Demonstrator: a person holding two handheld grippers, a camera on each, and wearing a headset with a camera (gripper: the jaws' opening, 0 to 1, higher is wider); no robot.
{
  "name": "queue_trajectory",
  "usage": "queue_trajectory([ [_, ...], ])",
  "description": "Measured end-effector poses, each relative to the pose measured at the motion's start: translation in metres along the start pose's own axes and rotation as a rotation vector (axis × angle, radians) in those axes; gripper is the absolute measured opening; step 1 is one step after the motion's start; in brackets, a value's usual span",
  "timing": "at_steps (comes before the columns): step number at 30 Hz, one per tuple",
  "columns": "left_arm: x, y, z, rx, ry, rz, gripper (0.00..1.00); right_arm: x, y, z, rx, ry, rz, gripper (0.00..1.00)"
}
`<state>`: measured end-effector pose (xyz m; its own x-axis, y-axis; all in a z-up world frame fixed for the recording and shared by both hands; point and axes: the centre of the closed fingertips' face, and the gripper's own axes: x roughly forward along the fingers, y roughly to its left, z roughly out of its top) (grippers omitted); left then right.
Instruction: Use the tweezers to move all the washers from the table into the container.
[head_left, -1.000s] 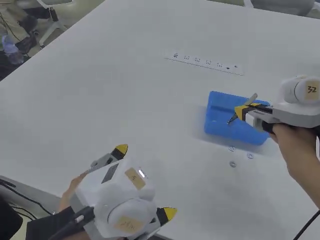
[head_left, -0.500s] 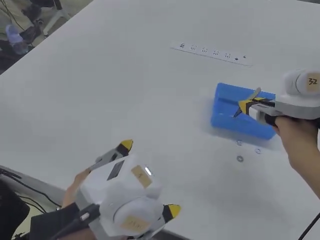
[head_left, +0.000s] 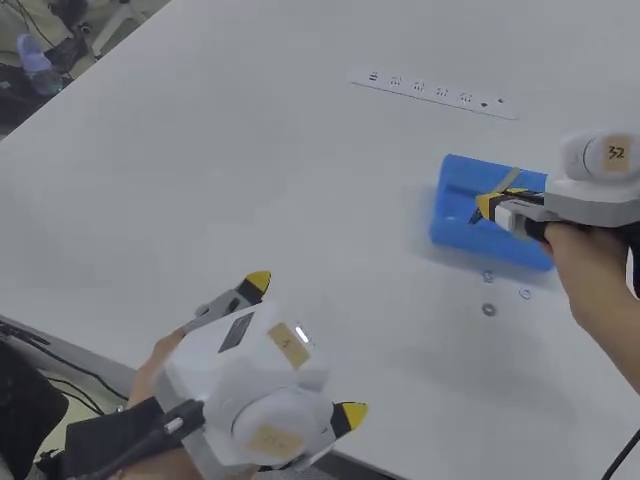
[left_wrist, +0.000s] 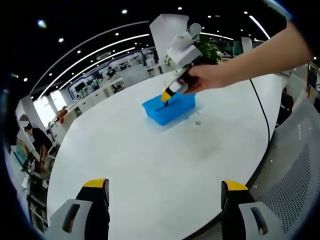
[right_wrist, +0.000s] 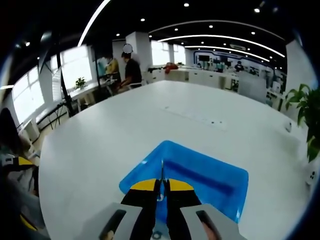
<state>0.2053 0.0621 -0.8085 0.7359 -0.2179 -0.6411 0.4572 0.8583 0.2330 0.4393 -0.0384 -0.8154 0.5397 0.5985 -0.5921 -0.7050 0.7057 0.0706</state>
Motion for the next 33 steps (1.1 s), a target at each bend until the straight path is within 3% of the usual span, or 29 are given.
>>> queue_trajectory([
  [10,0.000,0.000,-0.001,0.002,0.003,0.001,0.95,0.000,0.000,-0.002,-0.003,0.010,-0.004,0.03],
  [16,0.000,0.000,0.000,0.002,0.002,0.002,0.95,-0.007,-0.002,0.006,0.010,-0.010,-0.013,0.03],
  [24,-0.001,0.000,0.002,0.010,-0.006,0.002,0.95,-0.033,0.004,0.018,0.014,-0.061,-0.015,0.03],
  [33,-0.003,-0.001,0.004,0.008,-0.022,-0.002,0.94,-0.065,0.015,0.020,0.011,-0.105,-0.018,0.03],
])
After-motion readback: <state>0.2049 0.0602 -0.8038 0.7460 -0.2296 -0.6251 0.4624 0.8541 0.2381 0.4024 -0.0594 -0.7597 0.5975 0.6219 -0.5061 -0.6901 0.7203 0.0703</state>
